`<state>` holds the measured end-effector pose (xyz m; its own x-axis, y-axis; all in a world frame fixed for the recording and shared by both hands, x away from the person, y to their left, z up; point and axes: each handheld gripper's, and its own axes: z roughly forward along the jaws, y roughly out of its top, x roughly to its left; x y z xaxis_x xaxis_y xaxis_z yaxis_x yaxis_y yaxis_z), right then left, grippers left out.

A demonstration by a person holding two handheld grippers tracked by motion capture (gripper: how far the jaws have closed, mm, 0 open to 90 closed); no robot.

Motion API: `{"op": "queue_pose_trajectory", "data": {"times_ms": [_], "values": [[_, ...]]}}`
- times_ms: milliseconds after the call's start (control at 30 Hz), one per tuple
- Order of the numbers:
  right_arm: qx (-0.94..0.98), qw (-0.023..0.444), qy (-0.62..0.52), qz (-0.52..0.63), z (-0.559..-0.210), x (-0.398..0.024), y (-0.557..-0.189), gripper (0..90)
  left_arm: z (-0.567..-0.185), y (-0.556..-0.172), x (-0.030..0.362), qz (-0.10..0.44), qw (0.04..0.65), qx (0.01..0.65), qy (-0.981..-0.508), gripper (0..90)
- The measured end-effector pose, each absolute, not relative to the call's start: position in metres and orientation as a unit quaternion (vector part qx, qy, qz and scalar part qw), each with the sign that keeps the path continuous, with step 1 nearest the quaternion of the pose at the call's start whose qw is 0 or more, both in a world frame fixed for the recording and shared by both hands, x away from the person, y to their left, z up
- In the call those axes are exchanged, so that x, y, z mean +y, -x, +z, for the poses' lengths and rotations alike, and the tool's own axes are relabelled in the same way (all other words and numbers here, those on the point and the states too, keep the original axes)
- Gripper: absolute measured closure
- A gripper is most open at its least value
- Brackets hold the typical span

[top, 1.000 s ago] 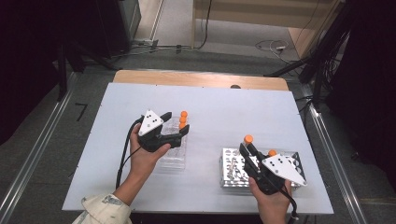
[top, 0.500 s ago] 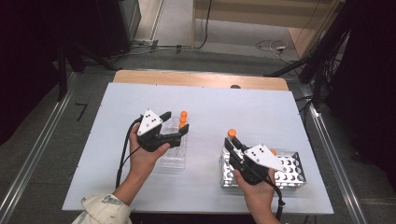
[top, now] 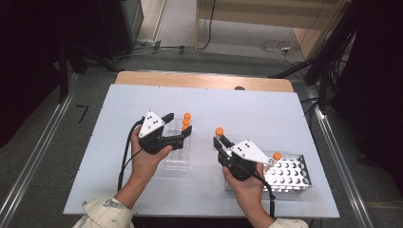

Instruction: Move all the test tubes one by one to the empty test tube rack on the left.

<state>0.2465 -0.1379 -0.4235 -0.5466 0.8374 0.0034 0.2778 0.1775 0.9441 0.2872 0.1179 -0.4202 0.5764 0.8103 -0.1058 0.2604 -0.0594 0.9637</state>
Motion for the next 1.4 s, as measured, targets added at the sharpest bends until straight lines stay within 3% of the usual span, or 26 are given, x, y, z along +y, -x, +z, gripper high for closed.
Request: {"op": "queue_pose_trajectory", "data": {"times_ms": [333, 600, 800, 1033, 1400], "values": [[0.734, 0.257, -0.388, 0.494, -0.431, -0.125, -0.256, 72.5, -0.411, -0.280, 0.107, 0.222, 0.583, 0.365, -0.691, 16.3], [0.753, 0.241, -0.373, 0.486, -0.433, -0.113, -0.258, 72.4, -0.409, -0.274, 0.091, 0.200, 0.586, 0.336, -0.709, 17.0], [0.760, 0.232, -0.357, 0.490, -0.430, -0.103, -0.255, 72.4, -0.410, -0.272, 0.087, 0.209, 0.585, 0.326, -0.712, 26.3], [0.764, 0.225, -0.348, 0.495, -0.427, -0.096, -0.253, 72.4, -0.410, -0.270, 0.086, 0.200, 0.598, 0.307, -0.713, 47.0], [0.760, 0.215, -0.351, 0.502, -0.426, -0.095, -0.254, 72.4, -0.411, -0.270, 0.088, 0.198, 0.601, 0.301, -0.713, 69.5]]}}
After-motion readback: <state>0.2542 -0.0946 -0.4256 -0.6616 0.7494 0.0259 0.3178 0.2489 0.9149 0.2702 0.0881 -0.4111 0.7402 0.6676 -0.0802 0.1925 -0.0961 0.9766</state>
